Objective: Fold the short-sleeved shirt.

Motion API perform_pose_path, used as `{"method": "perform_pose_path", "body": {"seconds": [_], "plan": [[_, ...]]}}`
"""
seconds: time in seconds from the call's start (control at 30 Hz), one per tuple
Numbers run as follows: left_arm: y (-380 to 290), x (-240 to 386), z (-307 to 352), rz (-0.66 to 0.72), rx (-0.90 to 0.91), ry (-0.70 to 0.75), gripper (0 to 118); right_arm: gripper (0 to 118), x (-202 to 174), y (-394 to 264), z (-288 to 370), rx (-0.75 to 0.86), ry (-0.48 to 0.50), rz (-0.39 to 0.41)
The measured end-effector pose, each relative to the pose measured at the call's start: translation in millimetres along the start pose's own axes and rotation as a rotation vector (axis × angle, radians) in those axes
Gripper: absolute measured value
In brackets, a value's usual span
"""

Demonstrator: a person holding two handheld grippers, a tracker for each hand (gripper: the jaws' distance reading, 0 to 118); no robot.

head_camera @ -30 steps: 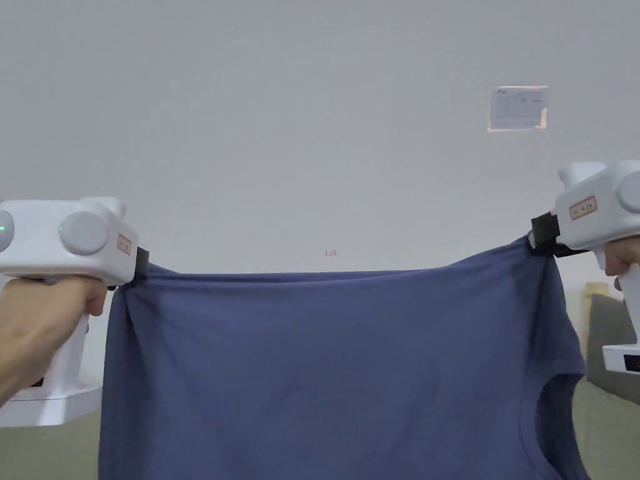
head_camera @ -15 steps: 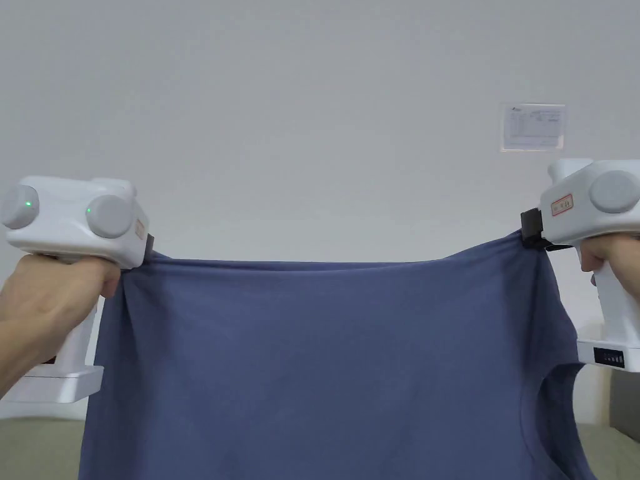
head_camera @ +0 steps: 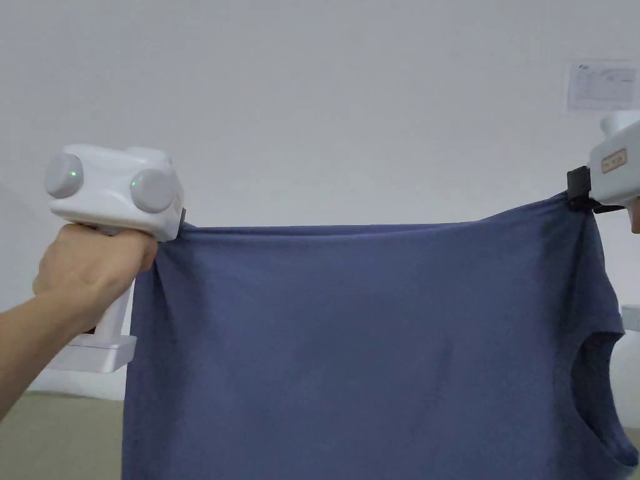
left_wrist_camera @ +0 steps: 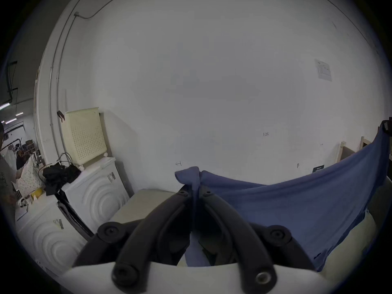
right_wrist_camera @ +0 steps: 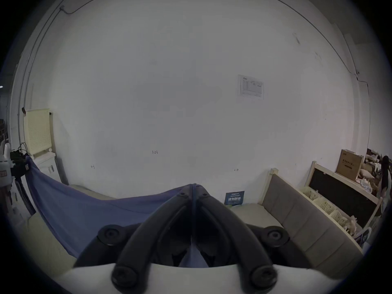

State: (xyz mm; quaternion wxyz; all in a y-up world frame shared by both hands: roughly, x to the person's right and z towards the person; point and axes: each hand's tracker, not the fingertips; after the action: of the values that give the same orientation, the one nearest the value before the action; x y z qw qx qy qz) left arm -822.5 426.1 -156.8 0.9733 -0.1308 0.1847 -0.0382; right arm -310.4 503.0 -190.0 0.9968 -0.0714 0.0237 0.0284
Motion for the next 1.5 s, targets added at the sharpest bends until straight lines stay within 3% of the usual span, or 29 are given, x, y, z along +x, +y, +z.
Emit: {"method": "perform_pose_path", "body": {"seconds": [0.03,0.1,0.2,0.3,0.47,0.53,0.57,0.7,1.13,1.5], "plan": [[-8,5,-8,-0.014,-0.019,0.023,4,4,0,-5,0,-0.014,-0.004,0.006],[-28,12,-23,-0.030,-0.033,-0.001,4,4,-8,-41,-63,-0.056,-0.023,-0.002],[-64,21,-45,-0.056,-0.091,-0.005,4,4,-14,-89,-86,-0.100,0.000,0.047],[-104,27,-53,-0.055,-0.140,-0.026,4,4,-13,-139,-92,-0.157,0.008,0.014],[-171,25,-39,-0.089,-0.216,-0.059,4,4,-16,-215,-34,-0.232,0.029,0.013],[-196,17,-16,-0.047,-0.249,-0.108,4,4,-15,-244,0,-0.263,0.029,-0.029],[-208,14,-6,-0.052,-0.275,-0.107,4,4,-12,-257,23,-0.283,0.077,-0.037],[-266,-4,53,-0.095,-0.353,-0.167,4,4,0,-308,88,-0.405,0.084,0.059],[-413,-76,248,-0.046,-0.494,-0.224,4,4,16,-455,304,-0.527,0.166,-0.049],[-467,-108,313,0.036,-0.530,-0.239,4,4,29,-508,372,-0.590,0.180,-0.097]]}}
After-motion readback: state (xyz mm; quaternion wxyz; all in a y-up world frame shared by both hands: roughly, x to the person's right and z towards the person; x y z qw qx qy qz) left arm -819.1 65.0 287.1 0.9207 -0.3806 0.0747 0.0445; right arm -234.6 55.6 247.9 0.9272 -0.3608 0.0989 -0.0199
